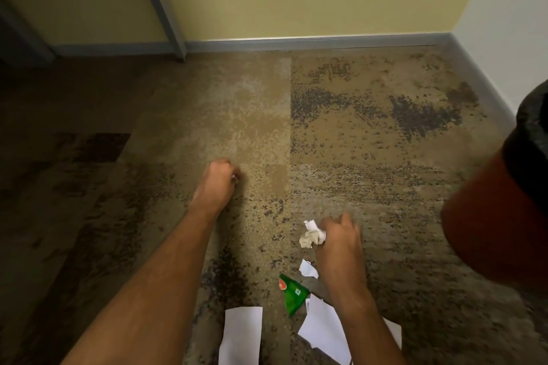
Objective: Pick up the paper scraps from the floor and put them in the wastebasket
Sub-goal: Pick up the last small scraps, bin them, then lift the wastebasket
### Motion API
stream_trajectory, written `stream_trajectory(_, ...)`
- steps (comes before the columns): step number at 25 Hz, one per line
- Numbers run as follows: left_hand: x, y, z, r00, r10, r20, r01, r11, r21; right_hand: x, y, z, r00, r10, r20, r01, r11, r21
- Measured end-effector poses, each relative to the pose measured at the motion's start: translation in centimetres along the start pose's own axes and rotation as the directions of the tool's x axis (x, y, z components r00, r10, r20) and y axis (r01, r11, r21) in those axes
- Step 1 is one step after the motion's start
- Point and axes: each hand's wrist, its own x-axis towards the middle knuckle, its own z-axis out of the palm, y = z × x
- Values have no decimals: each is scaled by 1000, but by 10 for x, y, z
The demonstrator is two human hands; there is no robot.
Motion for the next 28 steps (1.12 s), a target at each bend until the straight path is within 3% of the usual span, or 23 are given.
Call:
stream_trajectory(3,-29,28,10,990,-120,-68,108,982,-157,-1,4,-3,1000,15,20,-16,999,50)
stream_trajectory(6,-64,74,14,983,-184,-13,173,944,-282,-3,4,-10,997,-60,40,55,992,114)
stream_trajectory(11,-97,103,17,984,-160,77,172,968,-185,-9,-16,-11,955,-247,161,254,967,-20)
stream_trajectory(15,-121,117,-6,966,-89,242,133,976,-174,-16,-2,-16,936,-206,285,230,972,-54)
stream_trajectory(17,-120,119,-17,950,-69,305,137,969,-208,-8,8,-32,952,-127,278,144,989,-42)
stream_trajectory(20,-114,130,-42,941,-96,324,199,933,-301,-9,11,-66,970,47,239,-79,989,125)
stream_trajectory(24,-95,160,-98,940,-83,330,277,749,-601,2,-1,-142,976,29,214,-88,958,272)
stream_trajectory(28,-70,220,-160,965,8,261,228,466,-855,17,-12,-254,988,-53,146,10,960,280)
